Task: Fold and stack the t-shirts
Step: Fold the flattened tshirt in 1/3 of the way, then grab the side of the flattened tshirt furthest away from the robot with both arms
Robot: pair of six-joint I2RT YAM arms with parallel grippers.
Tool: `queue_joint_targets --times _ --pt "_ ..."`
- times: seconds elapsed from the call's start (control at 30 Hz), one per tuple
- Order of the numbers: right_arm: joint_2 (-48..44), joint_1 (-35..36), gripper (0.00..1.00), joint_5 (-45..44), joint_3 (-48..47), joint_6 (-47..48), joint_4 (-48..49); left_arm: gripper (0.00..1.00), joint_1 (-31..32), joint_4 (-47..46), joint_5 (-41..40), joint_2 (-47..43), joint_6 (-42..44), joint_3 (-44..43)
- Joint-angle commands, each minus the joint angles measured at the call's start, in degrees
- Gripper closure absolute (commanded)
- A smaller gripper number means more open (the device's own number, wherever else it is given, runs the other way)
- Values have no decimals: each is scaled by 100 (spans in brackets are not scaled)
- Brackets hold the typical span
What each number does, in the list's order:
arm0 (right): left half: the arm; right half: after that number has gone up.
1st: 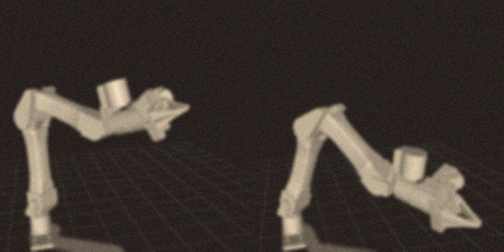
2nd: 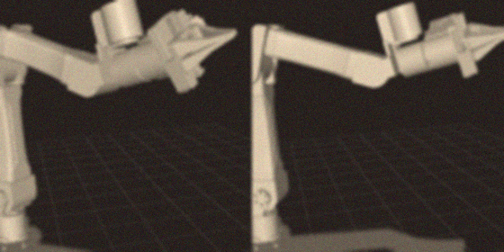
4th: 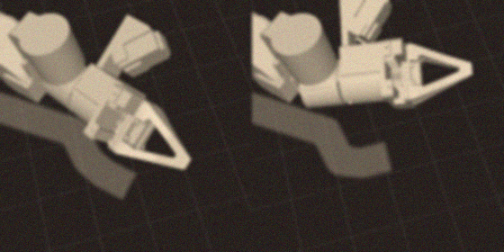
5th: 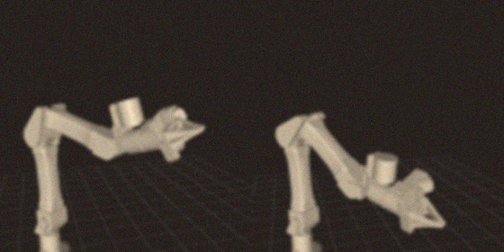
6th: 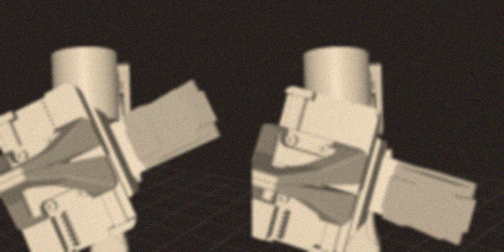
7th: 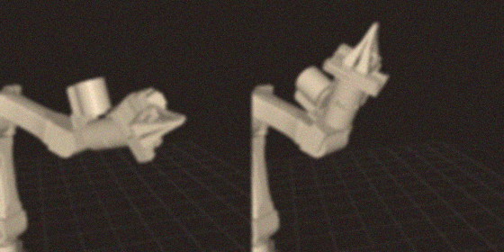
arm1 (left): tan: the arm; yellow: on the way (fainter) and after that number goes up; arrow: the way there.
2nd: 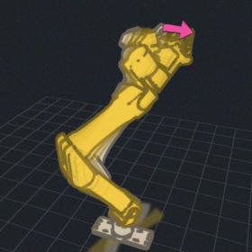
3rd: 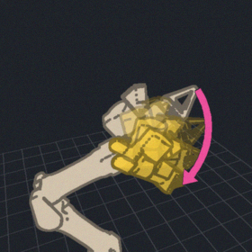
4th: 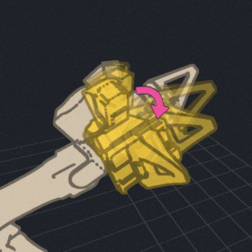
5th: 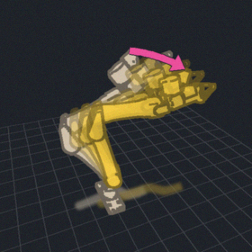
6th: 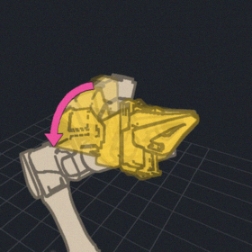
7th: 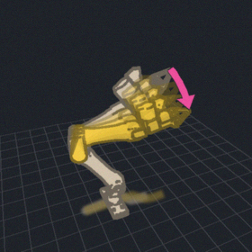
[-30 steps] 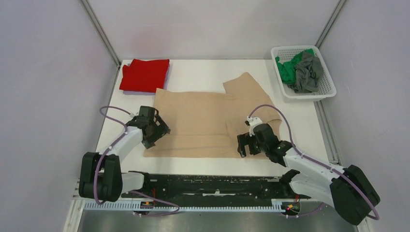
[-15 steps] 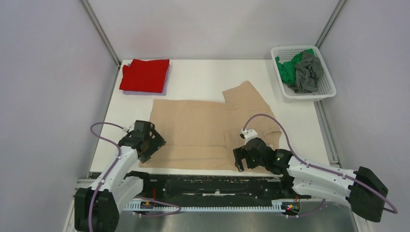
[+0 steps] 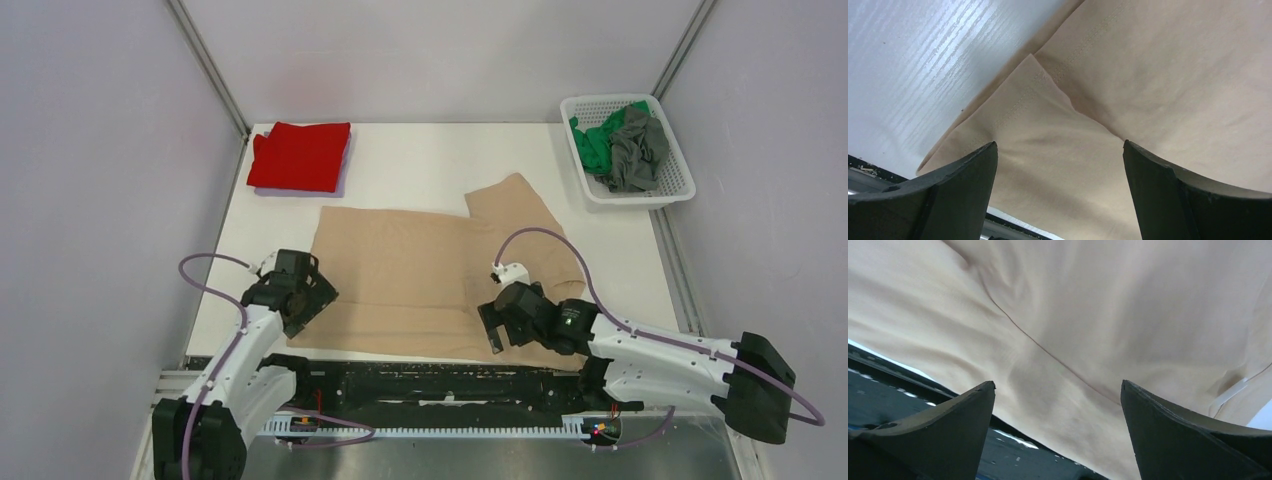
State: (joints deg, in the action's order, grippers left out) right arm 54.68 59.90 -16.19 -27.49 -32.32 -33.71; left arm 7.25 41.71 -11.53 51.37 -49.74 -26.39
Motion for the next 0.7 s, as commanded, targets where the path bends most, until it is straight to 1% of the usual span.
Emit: queue_joint_targets --times 0.0,0.13,0.27,0.43,0.6,0.67 --pt "106 20 2 -399 -867 355 319 0 5 169 -181 -369 -156 -593" --pt "245 -131 2 -816 -1479 889 530 0 6 132 -405 -113 -8 -1305" --pt "501 -719 2 -1095 -2046 1374 733 0 -4 -110 -674 750 264 -2062" --pt "649 -1921 2 -520 -2197 1778 1369 0 -68 -579 -806 2242 620 -3073" --pt "1054 -2612 2 -492 -2324 2056 1569 1 -175 -568 -756 4081 905 -4512" --pt "1227 -2937 2 -271 -2362 2097 1661 4 -213 -489 -737 4711 966 -5068"
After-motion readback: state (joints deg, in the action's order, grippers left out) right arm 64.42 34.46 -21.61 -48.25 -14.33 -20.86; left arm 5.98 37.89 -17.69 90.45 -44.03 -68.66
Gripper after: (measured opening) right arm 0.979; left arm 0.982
